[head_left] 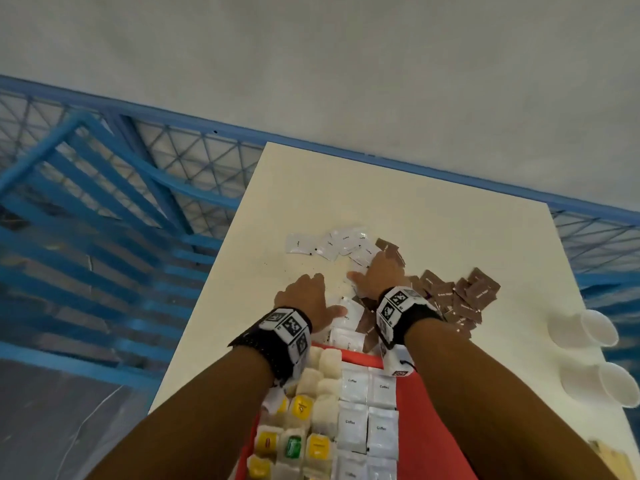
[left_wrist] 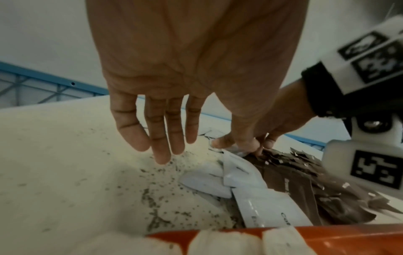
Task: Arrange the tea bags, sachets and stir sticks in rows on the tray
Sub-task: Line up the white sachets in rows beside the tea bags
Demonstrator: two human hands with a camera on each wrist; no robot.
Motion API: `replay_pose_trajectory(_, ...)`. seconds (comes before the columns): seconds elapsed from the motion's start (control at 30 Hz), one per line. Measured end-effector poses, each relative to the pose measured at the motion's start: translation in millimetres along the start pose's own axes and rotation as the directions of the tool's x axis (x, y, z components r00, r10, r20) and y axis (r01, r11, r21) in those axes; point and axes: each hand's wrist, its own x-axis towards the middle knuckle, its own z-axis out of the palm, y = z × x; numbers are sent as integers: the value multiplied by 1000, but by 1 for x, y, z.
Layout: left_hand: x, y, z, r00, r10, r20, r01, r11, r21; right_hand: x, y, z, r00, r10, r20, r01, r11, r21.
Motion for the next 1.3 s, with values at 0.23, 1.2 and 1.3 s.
replay_pose_trajectory(0.23,21,35,22,999,-22,32,20,998,55,-4,6,-11,998,-27,51,14,969,248)
replay_pose_trajectory(1.2,-9,-24,-19,952,42,304,295,149,-944,-81,-11,-24,945,-266,190,89,768,634)
replay_pose_trajectory(1.3,-20,-46,-19,963,24,268,250,286,-925,-77,9,-12,895,-347,279,303,934,189)
